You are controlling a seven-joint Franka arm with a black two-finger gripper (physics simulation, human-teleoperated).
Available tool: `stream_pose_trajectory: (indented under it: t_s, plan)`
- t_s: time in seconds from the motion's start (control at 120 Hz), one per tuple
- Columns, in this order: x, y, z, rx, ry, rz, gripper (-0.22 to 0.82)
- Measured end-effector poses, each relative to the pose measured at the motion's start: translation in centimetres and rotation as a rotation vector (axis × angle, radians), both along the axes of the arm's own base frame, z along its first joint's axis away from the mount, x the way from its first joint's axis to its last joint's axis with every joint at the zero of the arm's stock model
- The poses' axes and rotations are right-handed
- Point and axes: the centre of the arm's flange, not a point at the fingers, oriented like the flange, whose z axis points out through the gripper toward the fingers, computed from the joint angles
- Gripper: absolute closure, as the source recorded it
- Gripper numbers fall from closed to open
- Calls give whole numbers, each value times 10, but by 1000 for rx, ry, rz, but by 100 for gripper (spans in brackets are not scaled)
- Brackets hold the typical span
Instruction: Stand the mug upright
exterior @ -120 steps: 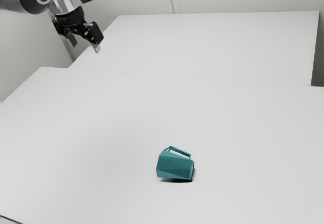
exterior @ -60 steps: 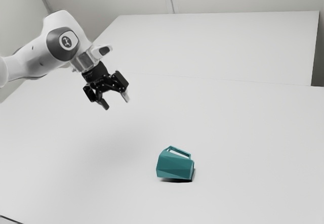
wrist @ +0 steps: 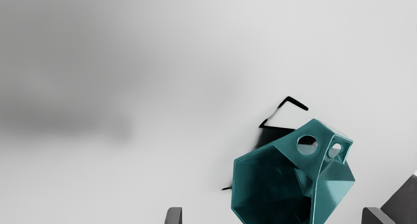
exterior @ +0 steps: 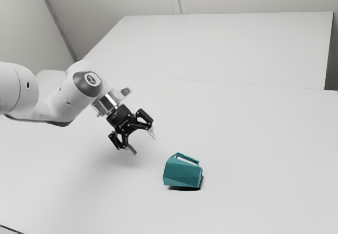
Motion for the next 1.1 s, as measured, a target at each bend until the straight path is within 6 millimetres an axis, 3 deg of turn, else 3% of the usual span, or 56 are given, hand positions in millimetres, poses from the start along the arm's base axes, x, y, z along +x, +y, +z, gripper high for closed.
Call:
stream_pose_trajectory:
  t_s: [0.342, 0.867, 0.908, 1.025, 1.1]
  plan:
    - [-7, -43, -36, -114, 81, 58, 0]
    - [-9, -101, -50, -234, 121, 120, 1]
    - [-8, -102, -51, -234, 120, 122, 7]
    - [-5, -101, -50, -213, 106, 118, 38]
    - [-3, -107, -48, -205, 94, 105, 52]
